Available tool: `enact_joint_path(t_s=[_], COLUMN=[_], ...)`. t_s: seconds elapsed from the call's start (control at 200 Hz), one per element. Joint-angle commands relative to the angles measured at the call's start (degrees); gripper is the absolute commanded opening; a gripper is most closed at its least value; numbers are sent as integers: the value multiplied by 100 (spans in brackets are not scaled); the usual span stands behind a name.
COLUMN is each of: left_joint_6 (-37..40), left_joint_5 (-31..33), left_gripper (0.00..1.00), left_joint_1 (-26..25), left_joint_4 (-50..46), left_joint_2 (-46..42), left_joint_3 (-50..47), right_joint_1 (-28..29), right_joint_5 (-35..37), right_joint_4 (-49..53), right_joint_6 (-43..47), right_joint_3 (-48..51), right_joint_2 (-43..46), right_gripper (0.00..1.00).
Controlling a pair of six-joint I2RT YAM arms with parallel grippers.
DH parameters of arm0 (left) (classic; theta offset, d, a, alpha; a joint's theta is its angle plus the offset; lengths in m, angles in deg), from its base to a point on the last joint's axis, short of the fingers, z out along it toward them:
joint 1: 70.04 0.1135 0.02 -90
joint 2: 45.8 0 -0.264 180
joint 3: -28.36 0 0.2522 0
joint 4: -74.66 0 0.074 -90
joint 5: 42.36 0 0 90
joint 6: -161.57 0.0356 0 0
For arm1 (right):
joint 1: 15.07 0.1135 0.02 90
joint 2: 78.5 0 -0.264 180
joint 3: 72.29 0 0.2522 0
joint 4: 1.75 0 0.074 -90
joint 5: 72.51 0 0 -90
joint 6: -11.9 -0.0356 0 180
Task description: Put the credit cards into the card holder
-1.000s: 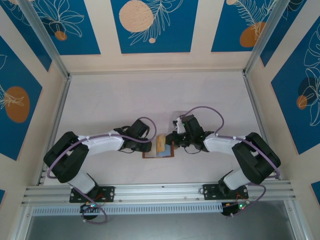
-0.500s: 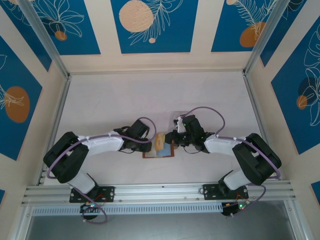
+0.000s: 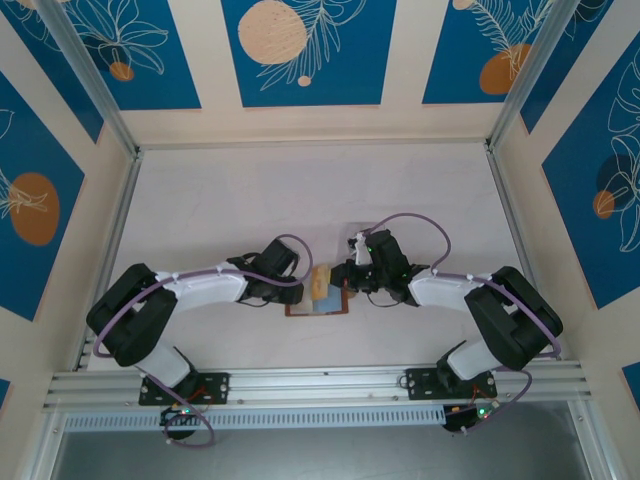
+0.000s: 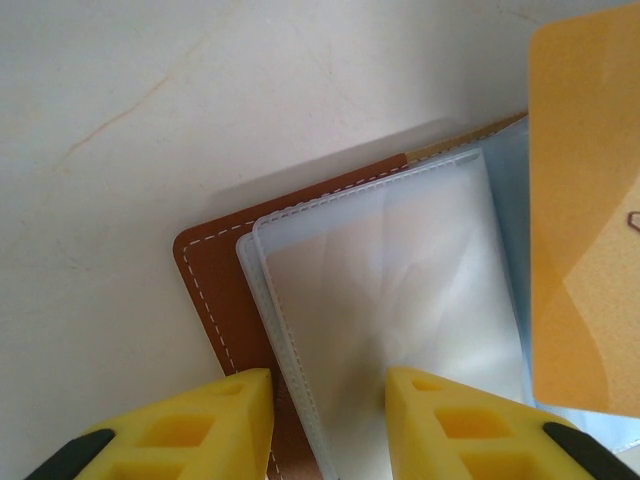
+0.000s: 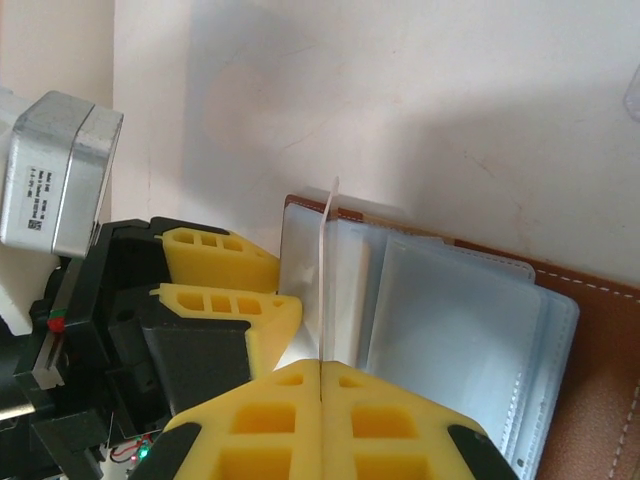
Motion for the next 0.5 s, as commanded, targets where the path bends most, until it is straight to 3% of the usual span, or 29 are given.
enact_joint_path(t_s=[0.0, 0.495], left_joint_6=[-54, -35], left_joint_5=[173, 156], left_gripper=[33, 33], left_joint_1=[-57, -61], left_joint_4=[-370, -422], left_joint_2=[179, 206], left_joint_3=[-252, -204], right_joint_1=[-20, -11], right_joint_5=[71, 72], right_joint_4=[1, -229], right_joint_6=[70, 23], right_joint_3=[101, 215], right_joint_2=[-22, -157], right_gripper=[0, 0])
